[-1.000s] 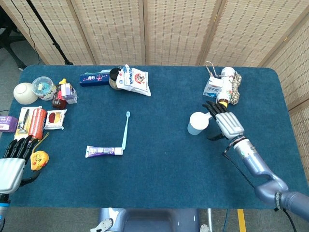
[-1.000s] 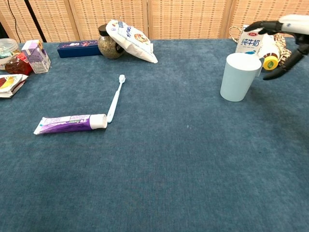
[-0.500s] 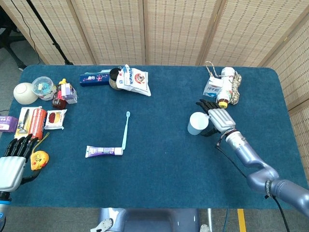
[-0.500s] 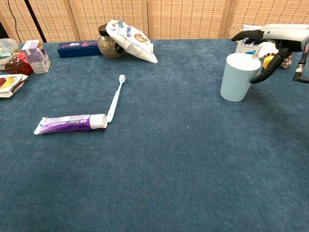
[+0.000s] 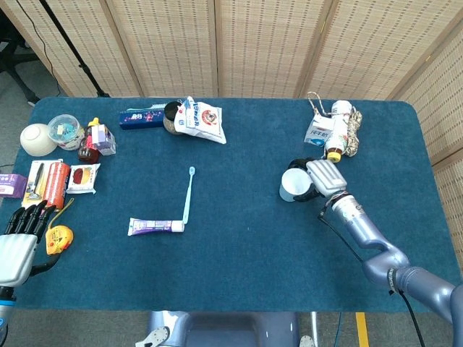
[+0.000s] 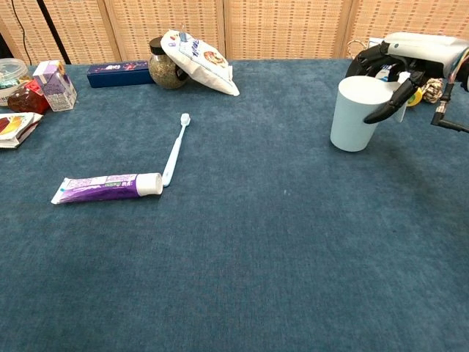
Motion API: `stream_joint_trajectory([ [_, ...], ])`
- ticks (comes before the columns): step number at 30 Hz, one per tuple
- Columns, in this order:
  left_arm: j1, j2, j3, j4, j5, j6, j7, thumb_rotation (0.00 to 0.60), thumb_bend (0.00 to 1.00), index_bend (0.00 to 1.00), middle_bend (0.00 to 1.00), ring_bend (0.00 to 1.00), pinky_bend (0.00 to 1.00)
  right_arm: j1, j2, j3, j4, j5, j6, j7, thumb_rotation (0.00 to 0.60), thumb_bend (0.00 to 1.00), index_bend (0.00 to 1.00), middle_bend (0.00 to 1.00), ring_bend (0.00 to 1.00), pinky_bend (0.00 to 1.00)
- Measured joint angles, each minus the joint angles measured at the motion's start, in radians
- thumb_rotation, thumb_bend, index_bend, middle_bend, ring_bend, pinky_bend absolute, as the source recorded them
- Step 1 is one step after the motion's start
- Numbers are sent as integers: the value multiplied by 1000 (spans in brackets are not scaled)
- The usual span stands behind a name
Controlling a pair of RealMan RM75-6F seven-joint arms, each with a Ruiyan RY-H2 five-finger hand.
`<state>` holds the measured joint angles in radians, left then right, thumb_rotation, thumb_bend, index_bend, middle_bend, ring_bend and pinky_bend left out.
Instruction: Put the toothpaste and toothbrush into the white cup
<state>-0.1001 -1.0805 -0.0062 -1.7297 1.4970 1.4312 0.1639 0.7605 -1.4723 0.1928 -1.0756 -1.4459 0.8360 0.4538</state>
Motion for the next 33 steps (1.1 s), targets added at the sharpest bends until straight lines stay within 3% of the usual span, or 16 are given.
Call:
stream_joint_trajectory([
  [6,-1,1,3,0,3,-4,-1,600,190,0,0,0,0,-5,49,-21,-123,-72,74,5,600,250,476,445,359,608],
  [14,0,4,7,-3,9,-1,-7,600,190,0,0,0,0,40,57,-26,-283,-102,72,-162,600,263,477,445,359,608],
  [23,-1,18,7,1,9,-5,-40,600,190,0,0,0,0,128,-24,14,-401,-25,-2,-373,600,263,477,445,359,608],
  [33,-4,38,11,9,17,-11,-92,600,190,0,0,0,0,188,-117,40,-429,102,-35,-594,600,263,476,445,359,608],
])
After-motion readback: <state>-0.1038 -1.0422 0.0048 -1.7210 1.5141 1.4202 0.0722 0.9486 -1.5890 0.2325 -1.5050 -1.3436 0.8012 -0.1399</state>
